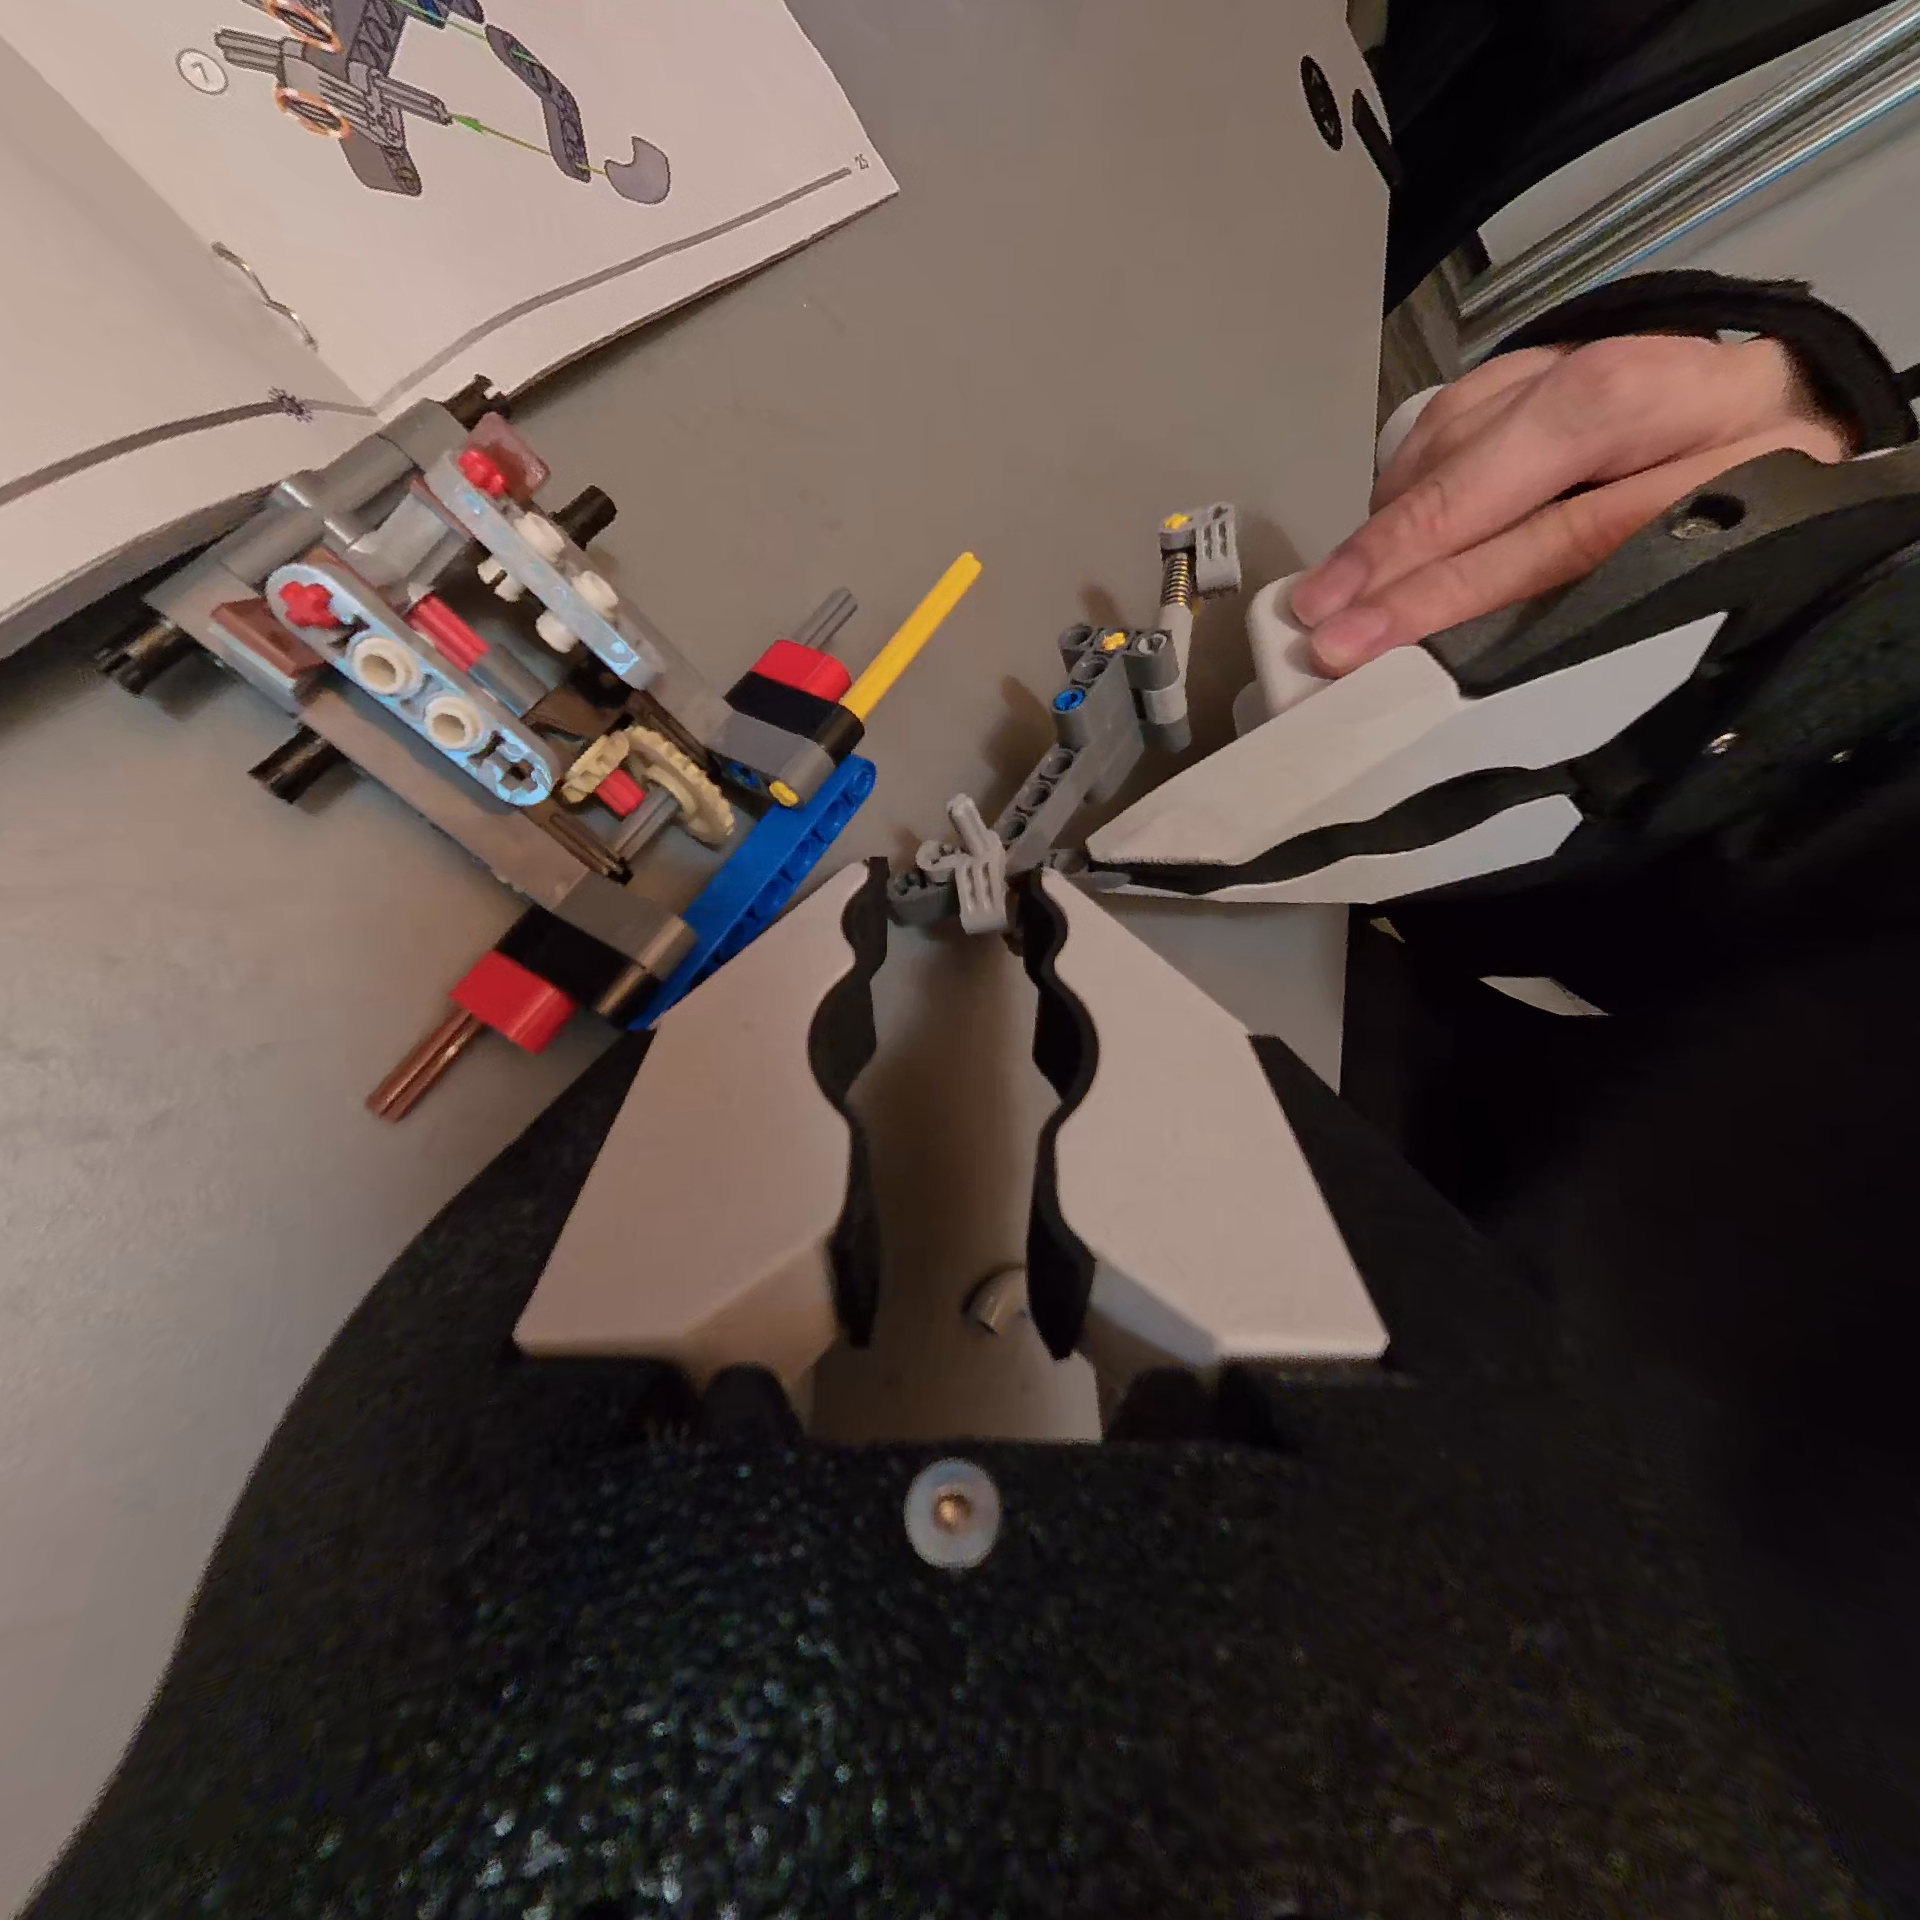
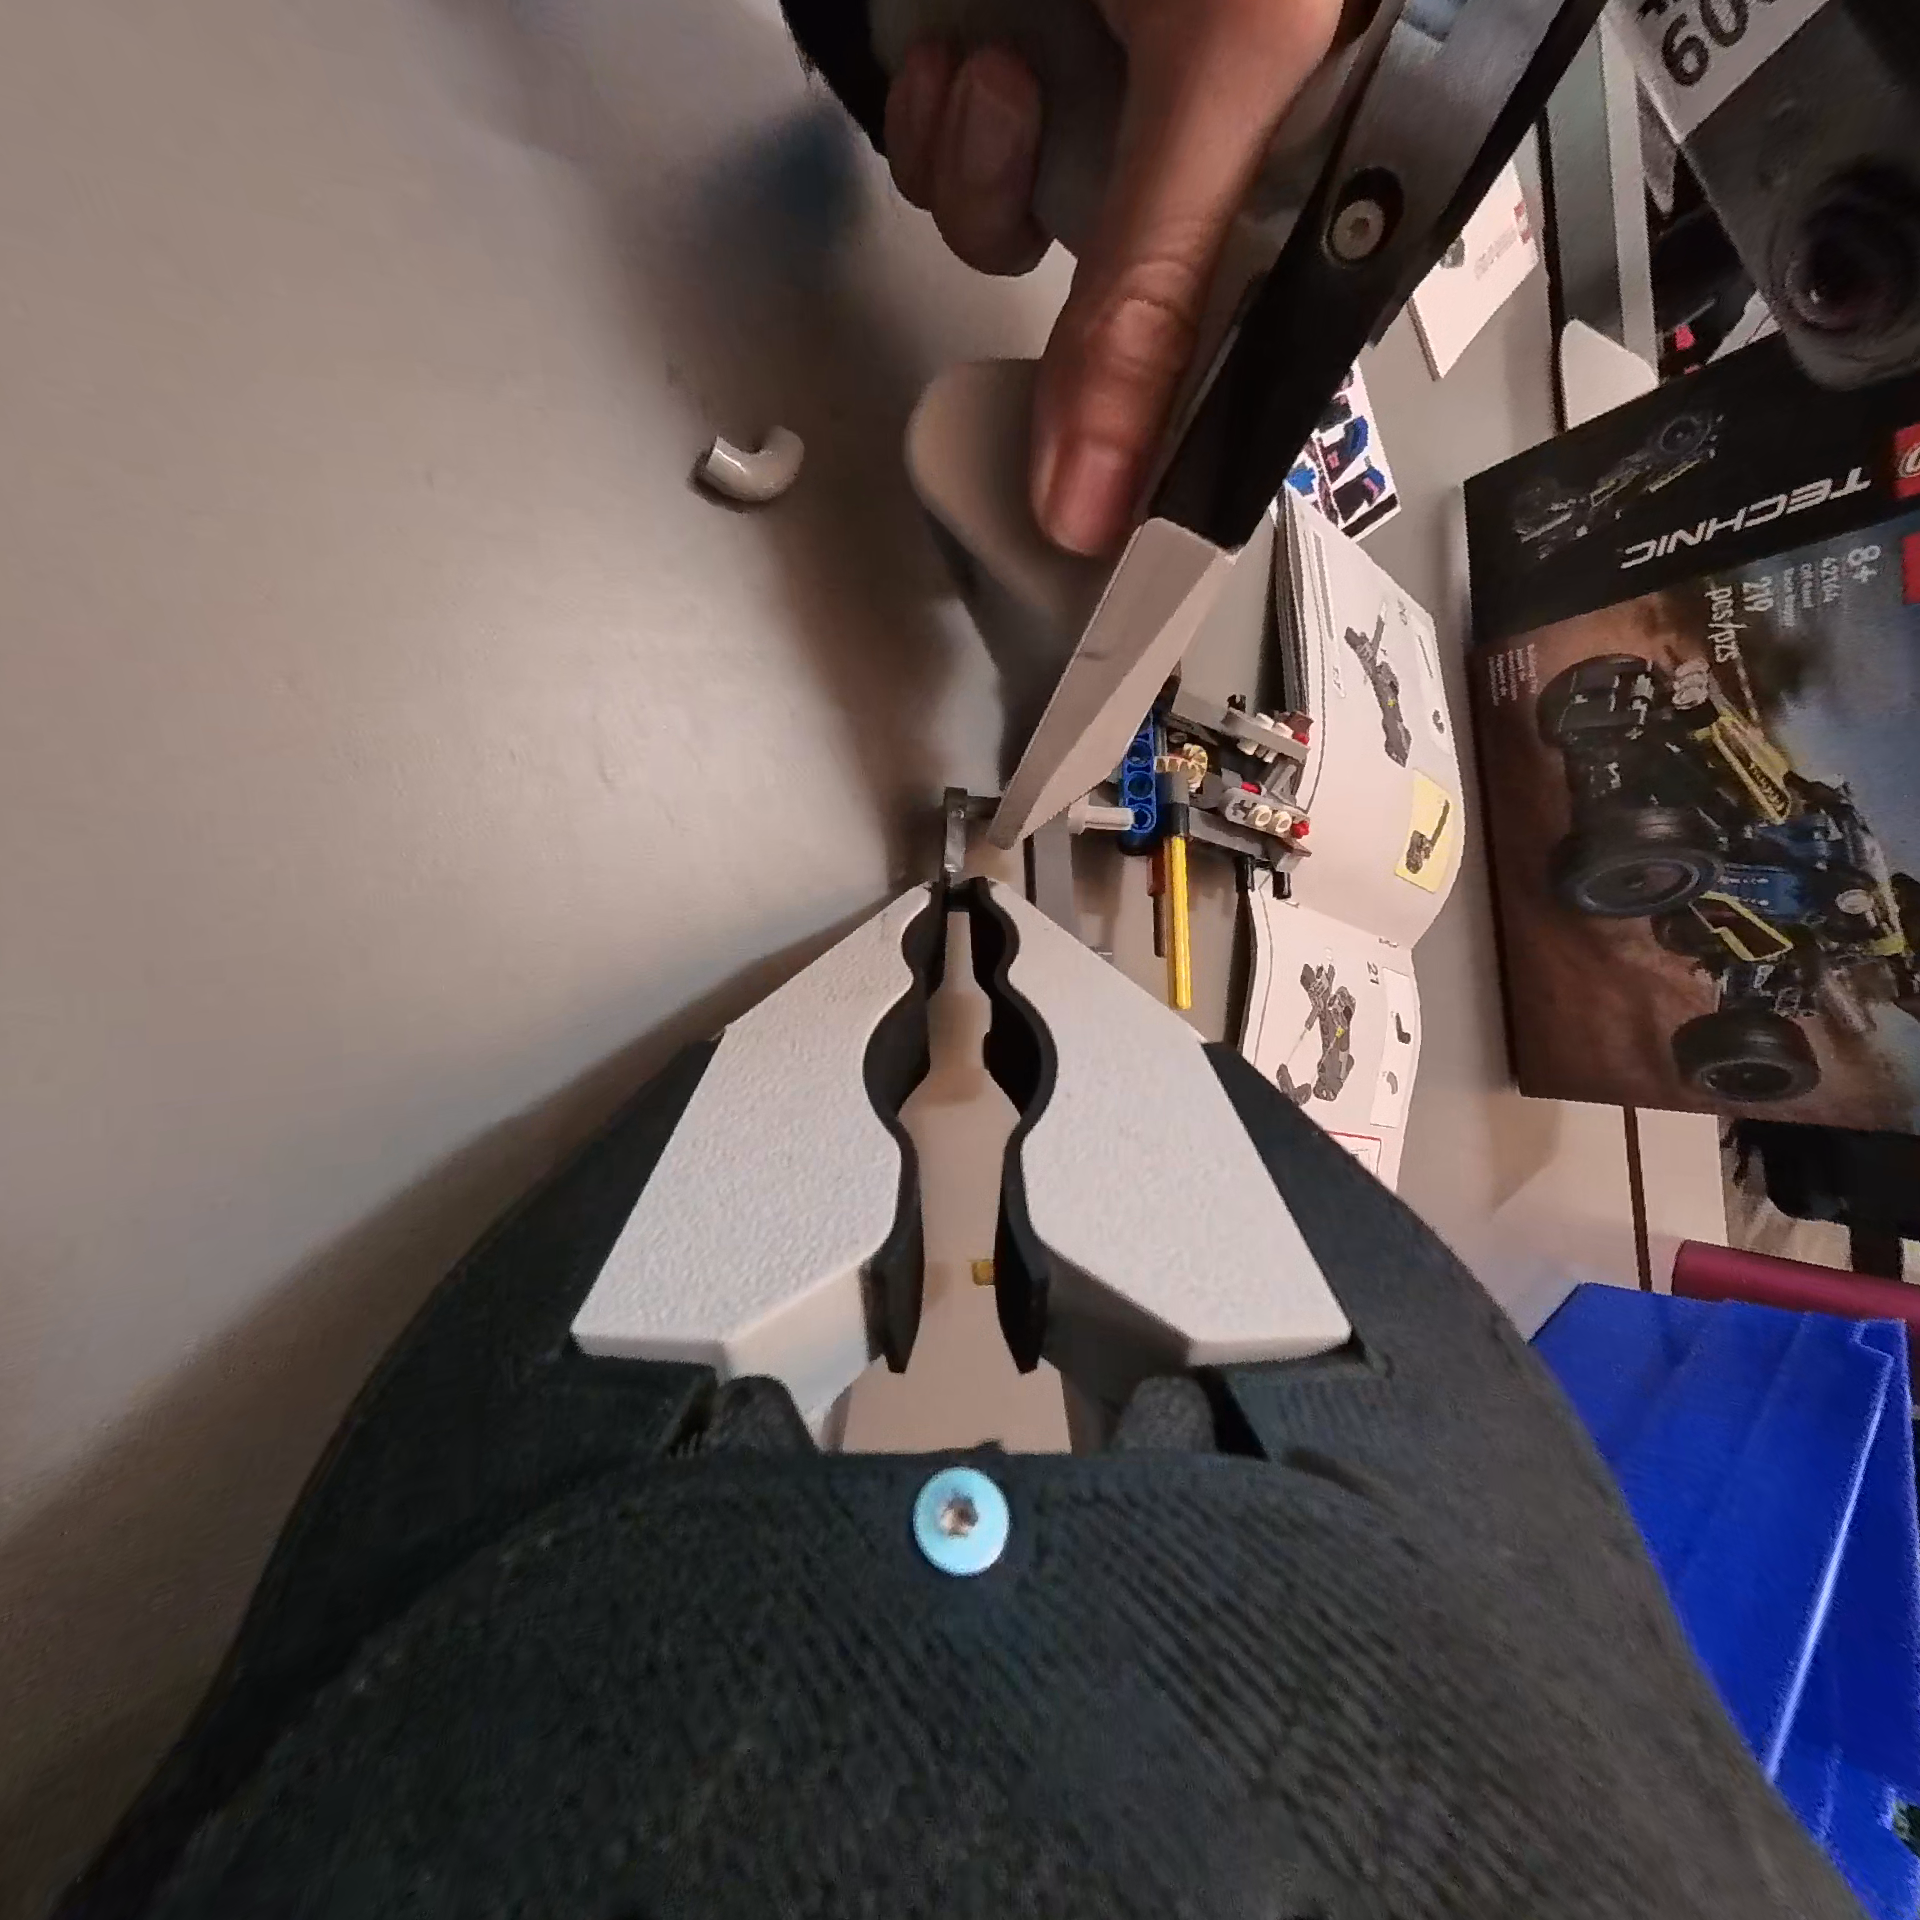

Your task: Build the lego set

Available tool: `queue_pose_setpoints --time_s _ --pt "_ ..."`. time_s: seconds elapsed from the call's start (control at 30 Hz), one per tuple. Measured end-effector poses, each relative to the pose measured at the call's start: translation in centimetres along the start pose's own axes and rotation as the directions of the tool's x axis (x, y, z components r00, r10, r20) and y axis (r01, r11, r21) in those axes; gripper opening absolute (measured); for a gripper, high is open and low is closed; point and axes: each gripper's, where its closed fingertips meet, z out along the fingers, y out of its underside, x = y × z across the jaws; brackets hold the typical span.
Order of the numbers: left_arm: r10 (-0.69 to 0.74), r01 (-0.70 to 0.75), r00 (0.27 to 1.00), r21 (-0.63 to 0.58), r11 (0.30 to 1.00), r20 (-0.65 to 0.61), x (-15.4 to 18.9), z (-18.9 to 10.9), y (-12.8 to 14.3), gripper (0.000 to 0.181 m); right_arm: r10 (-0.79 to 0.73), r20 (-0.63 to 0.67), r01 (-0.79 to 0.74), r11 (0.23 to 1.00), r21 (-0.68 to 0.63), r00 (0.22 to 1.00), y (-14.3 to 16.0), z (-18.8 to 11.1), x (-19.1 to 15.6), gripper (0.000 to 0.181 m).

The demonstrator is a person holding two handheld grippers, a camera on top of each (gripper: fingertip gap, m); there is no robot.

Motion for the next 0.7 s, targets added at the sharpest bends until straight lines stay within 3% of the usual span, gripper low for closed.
queue_pose_setpoints --time_s 0.7 --pt "-0.014 0.013 1.0 0.019 1.0 0.026 -0.09 0.02 -0.1 0.023 0.014 0.018 -0.014 1.0 -0.02 1.0 -0.06 0.2 0.25 0.003"
